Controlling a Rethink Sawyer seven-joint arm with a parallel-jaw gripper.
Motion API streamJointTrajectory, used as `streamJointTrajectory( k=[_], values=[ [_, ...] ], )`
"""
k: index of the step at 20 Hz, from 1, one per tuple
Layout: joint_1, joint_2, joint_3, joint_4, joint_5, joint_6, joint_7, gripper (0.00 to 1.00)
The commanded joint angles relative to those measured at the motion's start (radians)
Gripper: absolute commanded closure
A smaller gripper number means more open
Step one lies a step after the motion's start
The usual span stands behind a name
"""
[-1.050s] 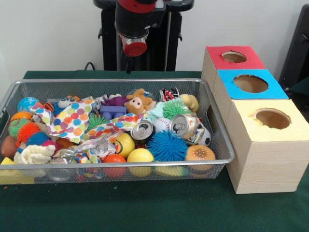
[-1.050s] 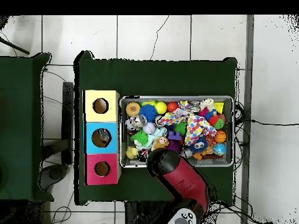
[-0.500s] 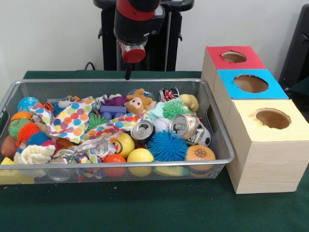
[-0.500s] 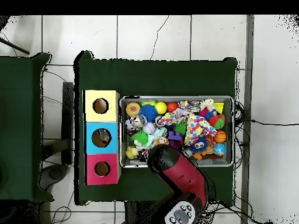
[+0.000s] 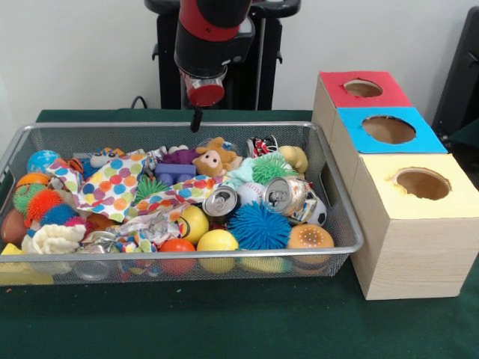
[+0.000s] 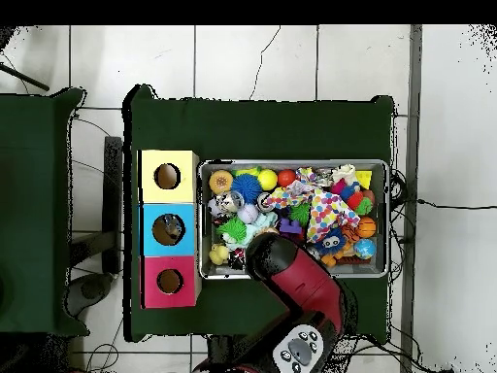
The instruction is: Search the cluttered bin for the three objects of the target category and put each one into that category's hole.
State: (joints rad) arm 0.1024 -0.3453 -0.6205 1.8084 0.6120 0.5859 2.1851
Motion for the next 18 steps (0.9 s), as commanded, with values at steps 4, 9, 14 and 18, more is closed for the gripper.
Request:
streamJointTrajectory(
  k=[4, 9, 14, 18],
  values=[
    [-0.007, 0.034, 0.026, -0.123, 0.046, 0.071, 0.332, 0.00],
    [-0.009, 0.015, 0.020, -0.129, 0.046, 0.094, 0.334, 0.00],
    [-0.013, -0.001, -0.004, -0.167, 0.023, 0.175, 0.342, 0.00],
    [-0.021, -0.001, -0.006, -0.203, 0.013, 0.223, 0.346, 0.00]
  ],
)
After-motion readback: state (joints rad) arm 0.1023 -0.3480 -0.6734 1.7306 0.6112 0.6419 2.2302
